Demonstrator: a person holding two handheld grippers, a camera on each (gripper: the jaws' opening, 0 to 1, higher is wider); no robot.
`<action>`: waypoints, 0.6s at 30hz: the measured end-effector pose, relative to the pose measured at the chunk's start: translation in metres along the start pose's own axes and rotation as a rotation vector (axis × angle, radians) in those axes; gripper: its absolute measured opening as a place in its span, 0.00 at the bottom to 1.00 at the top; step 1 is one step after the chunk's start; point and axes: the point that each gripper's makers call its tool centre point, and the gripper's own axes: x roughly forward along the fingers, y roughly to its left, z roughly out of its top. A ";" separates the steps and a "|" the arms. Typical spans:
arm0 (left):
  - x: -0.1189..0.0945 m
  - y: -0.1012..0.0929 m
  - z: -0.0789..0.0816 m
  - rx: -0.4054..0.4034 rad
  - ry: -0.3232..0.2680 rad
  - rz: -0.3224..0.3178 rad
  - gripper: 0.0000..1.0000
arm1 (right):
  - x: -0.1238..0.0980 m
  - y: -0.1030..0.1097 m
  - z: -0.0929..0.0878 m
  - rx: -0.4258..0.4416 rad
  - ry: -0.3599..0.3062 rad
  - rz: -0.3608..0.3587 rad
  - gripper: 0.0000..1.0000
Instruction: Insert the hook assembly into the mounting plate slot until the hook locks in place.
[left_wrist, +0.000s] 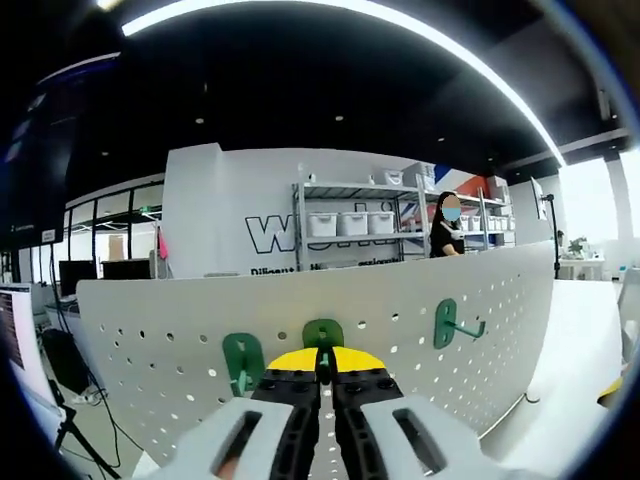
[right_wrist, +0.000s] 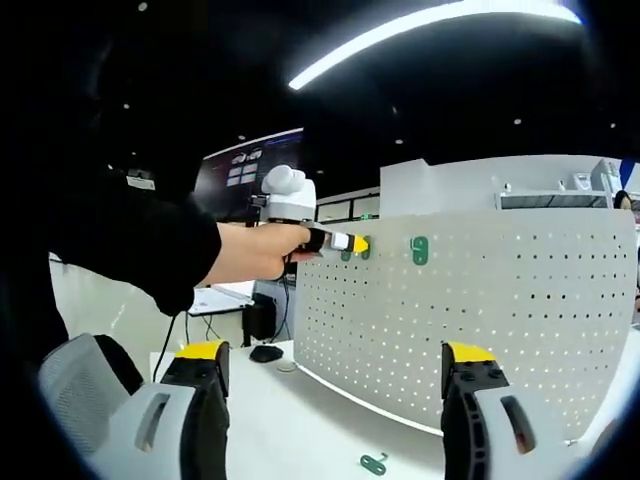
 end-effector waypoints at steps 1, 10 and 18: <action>0.000 0.000 0.000 0.006 -0.002 0.002 0.03 | 0.000 0.000 0.000 -0.001 0.000 -0.001 0.84; 0.001 -0.001 -0.001 0.107 -0.030 0.044 0.03 | 0.000 0.001 0.000 -0.012 -0.002 0.000 0.82; 0.001 -0.002 -0.003 0.180 -0.043 0.094 0.03 | -0.002 -0.001 0.000 -0.019 -0.007 -0.011 0.81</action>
